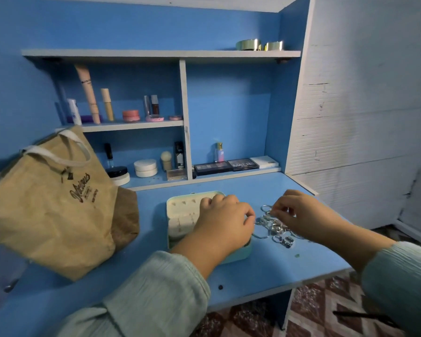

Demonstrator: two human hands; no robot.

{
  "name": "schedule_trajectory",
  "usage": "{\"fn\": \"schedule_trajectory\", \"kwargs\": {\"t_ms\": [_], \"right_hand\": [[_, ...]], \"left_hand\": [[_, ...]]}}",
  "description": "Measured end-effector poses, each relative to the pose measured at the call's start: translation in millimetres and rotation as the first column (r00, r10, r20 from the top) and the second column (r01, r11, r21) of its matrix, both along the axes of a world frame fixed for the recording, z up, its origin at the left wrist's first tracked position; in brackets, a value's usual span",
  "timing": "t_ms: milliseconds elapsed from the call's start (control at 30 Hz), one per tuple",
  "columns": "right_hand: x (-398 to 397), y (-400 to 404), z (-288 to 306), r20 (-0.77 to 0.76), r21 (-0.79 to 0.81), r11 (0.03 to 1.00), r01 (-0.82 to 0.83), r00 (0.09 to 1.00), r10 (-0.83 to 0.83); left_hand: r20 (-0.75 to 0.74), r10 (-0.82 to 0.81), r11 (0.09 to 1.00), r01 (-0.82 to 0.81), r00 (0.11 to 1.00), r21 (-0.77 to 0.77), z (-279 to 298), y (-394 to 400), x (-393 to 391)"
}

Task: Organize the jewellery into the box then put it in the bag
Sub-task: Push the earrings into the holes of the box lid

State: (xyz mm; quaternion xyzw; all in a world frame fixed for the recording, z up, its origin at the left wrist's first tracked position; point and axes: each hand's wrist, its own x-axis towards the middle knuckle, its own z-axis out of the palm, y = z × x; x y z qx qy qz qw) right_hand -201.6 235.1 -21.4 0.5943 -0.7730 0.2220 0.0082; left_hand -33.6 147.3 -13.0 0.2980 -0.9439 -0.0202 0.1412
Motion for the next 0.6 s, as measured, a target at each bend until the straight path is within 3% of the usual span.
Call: {"fn": "schedule_trajectory", "kwargs": {"t_ms": [300,600], "right_hand": [[-95,33,8,-0.017,0.284,0.905,0.317,0.945,-0.326],[-149,17,-14,0.117,0.308,0.914,0.263,0.943,-0.311]], "left_hand": [[0.338,-0.065,0.989,0.016,0.939,0.147,35,-7,-109],[0.480,-0.064,0.991,-0.003,0.875,0.136,18,-45,-191]]}}
